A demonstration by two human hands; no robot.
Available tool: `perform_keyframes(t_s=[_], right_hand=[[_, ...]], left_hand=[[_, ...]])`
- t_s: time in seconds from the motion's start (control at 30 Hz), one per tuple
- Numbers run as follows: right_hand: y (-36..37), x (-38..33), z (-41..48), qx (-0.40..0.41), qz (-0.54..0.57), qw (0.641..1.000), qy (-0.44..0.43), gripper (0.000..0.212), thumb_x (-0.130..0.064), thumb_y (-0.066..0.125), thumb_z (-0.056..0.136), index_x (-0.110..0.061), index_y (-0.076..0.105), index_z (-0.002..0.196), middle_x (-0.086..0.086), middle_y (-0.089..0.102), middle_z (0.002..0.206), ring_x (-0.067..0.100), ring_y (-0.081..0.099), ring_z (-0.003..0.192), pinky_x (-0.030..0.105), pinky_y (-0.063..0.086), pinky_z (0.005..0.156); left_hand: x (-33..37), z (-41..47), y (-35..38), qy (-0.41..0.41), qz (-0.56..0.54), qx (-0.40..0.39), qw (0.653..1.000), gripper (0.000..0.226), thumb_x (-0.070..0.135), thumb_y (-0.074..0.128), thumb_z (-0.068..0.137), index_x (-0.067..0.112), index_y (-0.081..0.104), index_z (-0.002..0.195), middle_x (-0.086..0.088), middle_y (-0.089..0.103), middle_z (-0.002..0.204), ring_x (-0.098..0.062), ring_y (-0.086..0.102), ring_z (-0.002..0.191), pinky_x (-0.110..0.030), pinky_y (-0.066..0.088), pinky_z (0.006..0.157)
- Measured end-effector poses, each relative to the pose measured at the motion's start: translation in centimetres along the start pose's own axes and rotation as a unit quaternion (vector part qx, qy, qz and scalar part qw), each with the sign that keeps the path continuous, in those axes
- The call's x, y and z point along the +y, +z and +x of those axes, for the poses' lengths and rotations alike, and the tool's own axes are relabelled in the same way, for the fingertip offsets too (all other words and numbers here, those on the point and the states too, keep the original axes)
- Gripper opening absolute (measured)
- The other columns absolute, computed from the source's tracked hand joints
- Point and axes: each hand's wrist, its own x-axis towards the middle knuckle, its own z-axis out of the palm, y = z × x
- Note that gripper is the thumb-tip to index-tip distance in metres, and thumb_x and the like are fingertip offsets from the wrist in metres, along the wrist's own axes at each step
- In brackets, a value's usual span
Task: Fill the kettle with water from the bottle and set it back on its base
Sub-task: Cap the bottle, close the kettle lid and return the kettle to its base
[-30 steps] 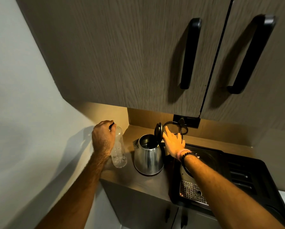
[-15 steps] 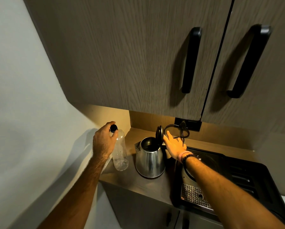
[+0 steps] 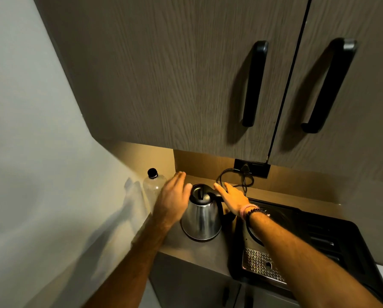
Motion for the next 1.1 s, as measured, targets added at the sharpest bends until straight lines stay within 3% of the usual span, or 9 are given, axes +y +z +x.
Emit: perform_keyframes(t_s=[0.1, 0.17, 0.4, 0.53, 0.63, 0.73, 0.8, 0.9, 1.1], right_hand=[[-0.1, 0.3, -0.2, 0.003, -0.017, 1.0, -0.026, 0.082, -0.071, 0.029, 0.092, -0.016, 0.027, 0.152, 0.013, 0.037, 0.156, 0.032, 0.037, 0.141, 0.05, 0.028, 0.116], [-0.3, 0.5, -0.2, -0.003, -0.031, 0.999, -0.043, 0.076, -0.065, 0.034, 0.095, -0.015, 0.03, 0.152, 0.015, 0.042, 0.153, 0.032, 0.041, 0.138, 0.049, 0.031, 0.115], [-0.4, 1.3, 0.1, -0.035, -0.014, 0.997, -0.061, 0.076, -0.053, 0.056, 0.092, -0.013, 0.03, 0.151, 0.011, 0.039, 0.154, 0.029, 0.038, 0.141, 0.044, 0.031, 0.116], [-0.3, 2.3, 0.6, -0.029, 0.005, 0.997, -0.076, 0.046, -0.033, 0.075, 0.084, -0.021, 0.057, 0.124, -0.001, 0.063, 0.111, 0.024, 0.061, 0.113, 0.029, 0.049, 0.087], [-0.5, 2.5, 0.9, -0.021, 0.017, 0.996, -0.088, 0.034, -0.026, 0.08, 0.079, -0.023, 0.062, 0.108, -0.008, 0.061, 0.095, 0.017, 0.06, 0.098, 0.032, 0.046, 0.086], [-0.5, 2.7, 0.9, -0.004, 0.043, 0.995, -0.094, 0.027, -0.024, 0.08, 0.079, -0.025, 0.063, 0.1, -0.007, 0.062, 0.091, 0.016, 0.061, 0.092, 0.031, 0.045, 0.08], [-0.4, 2.9, 0.6, 0.005, 0.052, 0.994, -0.092, 0.024, -0.025, 0.079, 0.079, -0.025, 0.063, 0.097, -0.006, 0.063, 0.09, 0.016, 0.061, 0.09, 0.032, 0.047, 0.079], [0.0, 2.9, 0.3, 0.014, 0.053, 0.994, -0.094, 0.024, -0.027, 0.078, 0.08, -0.021, 0.065, 0.1, -0.002, 0.065, 0.094, 0.017, 0.062, 0.09, 0.034, 0.05, 0.081], [-2.6, 3.4, -0.8, 0.051, 0.058, 0.991, -0.111, 0.028, -0.026, 0.079, 0.079, -0.019, 0.068, 0.103, 0.001, 0.069, 0.099, 0.018, 0.063, 0.093, 0.034, 0.05, 0.082]], left_hand=[[0.5, -0.4, 3.8, -0.01, 0.053, -0.161, 0.985, 0.076, 0.054, 0.035, 0.099, 0.011, 0.007, 0.156, -0.006, 0.004, 0.164, -0.021, 0.011, 0.15, -0.034, 0.015, 0.119], [0.1, -0.6, 5.6, -0.029, 0.093, -0.209, 0.973, 0.083, 0.062, 0.031, 0.097, 0.014, -0.002, 0.155, -0.004, -0.007, 0.164, -0.022, 0.006, 0.151, -0.039, 0.014, 0.119], [-0.9, -0.8, 7.2, -0.017, 0.155, -0.196, 0.968, 0.085, 0.068, 0.022, 0.095, 0.013, 0.001, 0.156, -0.007, -0.005, 0.164, -0.022, 0.007, 0.151, -0.041, 0.008, 0.12], [-0.9, -1.3, 7.4, -0.057, 0.09, -0.175, 0.979, 0.095, 0.072, 0.032, 0.09, 0.013, -0.004, 0.155, -0.009, -0.011, 0.164, -0.026, 0.0, 0.151, -0.047, 0.009, 0.122], [-0.8, -1.9, 8.0, -0.135, -0.01, -0.144, 0.98, 0.12, 0.073, 0.059, 0.077, 0.016, -0.015, 0.153, -0.011, -0.018, 0.162, -0.032, -0.001, 0.15, -0.051, 0.016, 0.12], [-0.3, -1.7, 8.7, -0.241, -0.121, -0.114, 0.956, 0.145, 0.064, 0.083, 0.058, 0.022, -0.017, 0.154, -0.013, -0.009, 0.163, -0.034, 0.001, 0.149, -0.054, 0.017, 0.117], [-0.3, -1.6, 9.0, -0.282, -0.207, -0.109, 0.93, 0.15, 0.057, 0.09, 0.05, 0.026, -0.013, 0.154, -0.013, 0.008, 0.163, -0.035, 0.015, 0.148, -0.052, 0.026, 0.114], [-0.7, -1.8, 9.2, -0.281, -0.232, -0.094, 0.926, 0.147, 0.06, 0.09, 0.043, 0.027, 0.001, 0.155, -0.009, 0.026, 0.158, -0.031, 0.031, 0.142, -0.045, 0.037, 0.108], [1.5, -1.1, 9.2, -0.232, -0.243, -0.07, 0.939, 0.141, 0.063, 0.088, 0.045, 0.027, 0.008, 0.155, -0.007, 0.031, 0.155, -0.029, 0.035, 0.139, -0.042, 0.038, 0.106]])
